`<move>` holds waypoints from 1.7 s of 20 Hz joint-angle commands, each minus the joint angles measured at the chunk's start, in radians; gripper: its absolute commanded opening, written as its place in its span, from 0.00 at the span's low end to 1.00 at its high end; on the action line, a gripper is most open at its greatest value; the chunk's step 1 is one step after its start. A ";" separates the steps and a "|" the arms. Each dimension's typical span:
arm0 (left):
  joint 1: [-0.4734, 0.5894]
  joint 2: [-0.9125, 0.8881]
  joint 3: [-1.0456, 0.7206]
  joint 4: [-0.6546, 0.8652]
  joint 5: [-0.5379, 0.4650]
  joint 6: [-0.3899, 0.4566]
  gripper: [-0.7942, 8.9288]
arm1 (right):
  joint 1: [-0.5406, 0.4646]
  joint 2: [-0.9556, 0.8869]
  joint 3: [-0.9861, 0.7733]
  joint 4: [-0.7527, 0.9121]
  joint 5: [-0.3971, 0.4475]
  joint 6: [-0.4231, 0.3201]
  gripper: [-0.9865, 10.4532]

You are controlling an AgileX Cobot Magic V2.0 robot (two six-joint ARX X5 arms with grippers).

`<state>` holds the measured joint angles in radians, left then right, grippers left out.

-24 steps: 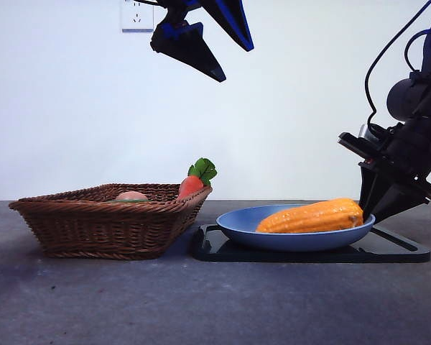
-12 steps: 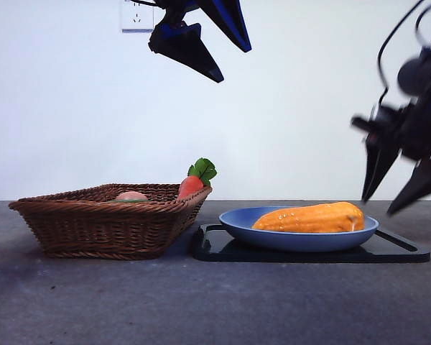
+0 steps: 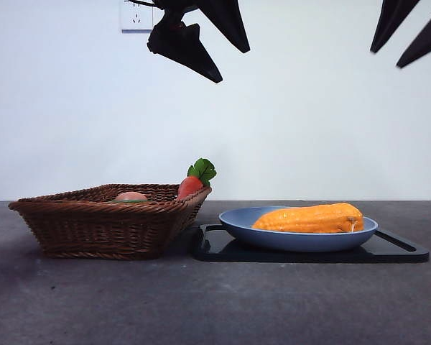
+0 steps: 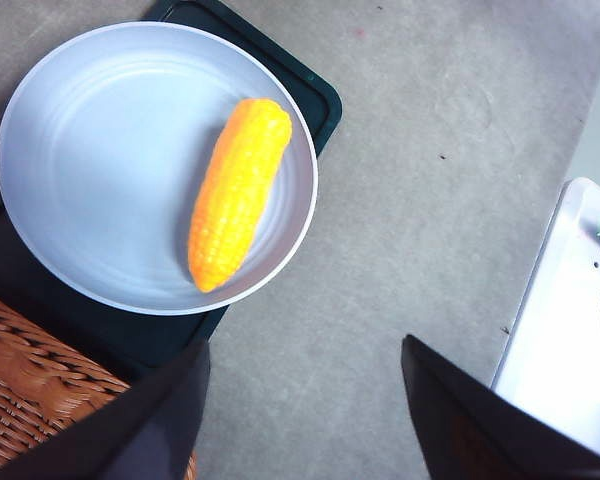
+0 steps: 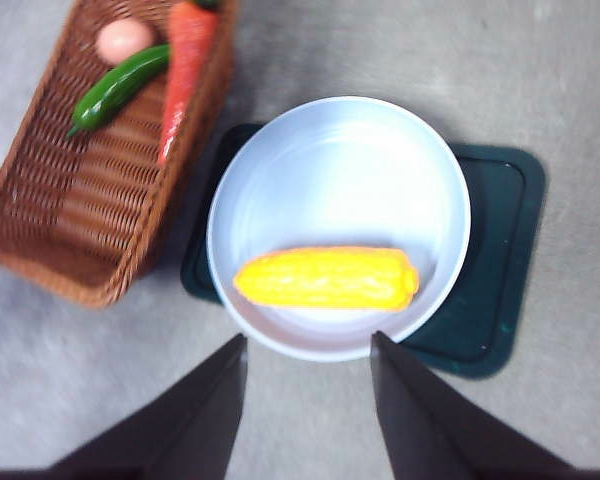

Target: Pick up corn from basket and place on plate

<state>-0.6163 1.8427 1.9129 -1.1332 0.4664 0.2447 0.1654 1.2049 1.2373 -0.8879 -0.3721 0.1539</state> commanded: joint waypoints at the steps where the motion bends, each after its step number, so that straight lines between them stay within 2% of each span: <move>1: -0.005 -0.001 0.029 0.003 -0.002 0.001 0.40 | 0.076 -0.068 -0.066 -0.010 0.048 -0.012 0.26; 5: -0.005 -0.001 0.029 0.003 -0.002 0.001 0.39 | 0.181 -0.182 -0.220 0.010 0.063 -0.008 0.26; 9: -0.005 -0.001 0.029 0.001 -0.002 0.001 0.24 | 0.199 -0.222 -0.340 0.049 0.062 -0.003 0.20; 12: -0.005 -0.001 0.029 -0.005 -0.002 0.000 0.08 | 0.199 -0.221 -0.392 0.064 0.059 -0.005 0.09; 29: -0.006 -0.001 0.029 0.007 -0.002 0.001 0.09 | 0.198 -0.220 -0.400 0.103 0.060 -0.005 0.09; 31: -0.005 -0.001 0.029 0.068 -0.043 0.111 0.09 | 0.198 -0.220 -0.400 0.103 0.060 -0.005 0.09; 34: 0.013 -0.001 0.029 0.145 -0.043 0.057 0.09 | 0.198 -0.220 -0.400 0.103 0.060 -0.005 0.09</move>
<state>-0.5995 1.8427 1.9133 -0.9928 0.4240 0.3035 0.3588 0.9768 0.8303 -0.7940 -0.3119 0.1535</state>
